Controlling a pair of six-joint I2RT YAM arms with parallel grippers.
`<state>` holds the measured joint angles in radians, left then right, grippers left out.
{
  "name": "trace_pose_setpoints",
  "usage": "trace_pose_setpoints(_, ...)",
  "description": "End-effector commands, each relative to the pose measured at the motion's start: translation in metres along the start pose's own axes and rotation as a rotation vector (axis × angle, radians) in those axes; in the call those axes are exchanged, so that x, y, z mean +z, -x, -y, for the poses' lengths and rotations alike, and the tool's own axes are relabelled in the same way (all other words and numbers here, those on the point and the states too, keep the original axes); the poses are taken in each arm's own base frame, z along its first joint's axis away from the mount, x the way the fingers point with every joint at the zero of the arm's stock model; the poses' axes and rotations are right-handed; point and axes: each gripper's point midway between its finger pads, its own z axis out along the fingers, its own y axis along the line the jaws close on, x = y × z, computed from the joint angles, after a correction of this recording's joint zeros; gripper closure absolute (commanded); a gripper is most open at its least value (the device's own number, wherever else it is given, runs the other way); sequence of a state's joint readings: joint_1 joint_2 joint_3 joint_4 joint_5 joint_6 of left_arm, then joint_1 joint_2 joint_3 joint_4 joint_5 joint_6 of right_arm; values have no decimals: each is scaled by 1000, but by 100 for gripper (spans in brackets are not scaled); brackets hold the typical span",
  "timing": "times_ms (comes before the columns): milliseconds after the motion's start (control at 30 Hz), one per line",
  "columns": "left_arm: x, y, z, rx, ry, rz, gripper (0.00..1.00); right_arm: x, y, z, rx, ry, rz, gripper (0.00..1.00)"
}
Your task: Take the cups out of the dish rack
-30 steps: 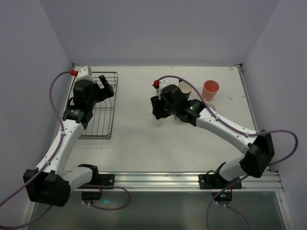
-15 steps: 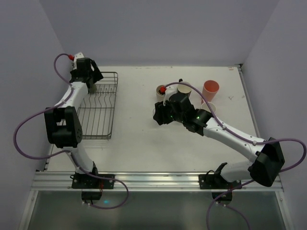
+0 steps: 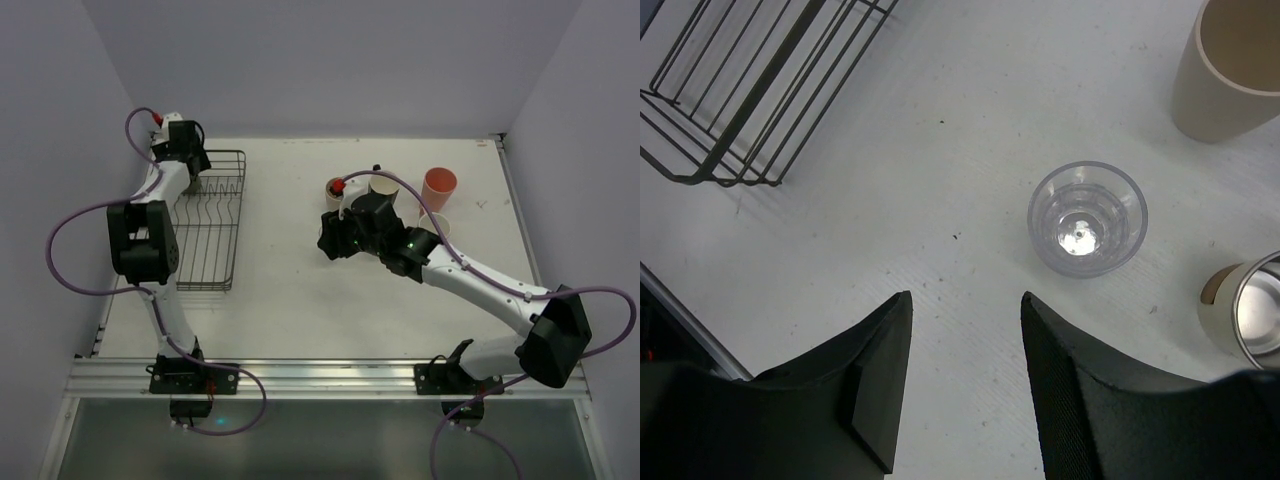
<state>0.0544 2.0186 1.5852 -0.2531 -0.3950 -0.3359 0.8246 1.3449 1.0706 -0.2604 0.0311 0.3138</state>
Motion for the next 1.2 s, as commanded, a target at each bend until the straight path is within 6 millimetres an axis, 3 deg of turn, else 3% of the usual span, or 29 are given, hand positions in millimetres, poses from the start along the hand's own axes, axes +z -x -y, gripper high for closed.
trace_pose_setpoints(0,12,12,-13,20,54,33,25,3,9,-6,5,22,36,50)
trace_pose_setpoints(267,35,2,-7,26,-7,-6,22,3,8,-10,3,40,31,50)
trace_pose_setpoints(433,43,-6,-3,30,-27,-17,26,4,8,-9,3,38,32,50)
trace_pose_setpoints(467,44,-6,-3,27,-29,-17,28,3,9,-10,5,39,35,50)
trace_pose_setpoints(567,42,-2,-2,20,-34,-5,53,4,10,-10,7,39,38,50)
trace_pose_setpoints(733,16,31,3,-20,-87,62,65,4,15,-13,13,50,46,50)
trace_pose_setpoints(767,4,45,3,-34,-102,94,67,4,17,-18,15,74,47,50)
trace_pose_setpoints(967,-40,76,9,-95,-191,172,83,1,27,-29,35,126,76,46)
trace_pose_setpoints(1033,-50,76,12,-112,-225,170,86,-2,32,-34,47,146,84,42)
trace_pose_setpoints(1167,-96,76,20,-208,-348,167,92,-10,45,-46,109,205,133,30)
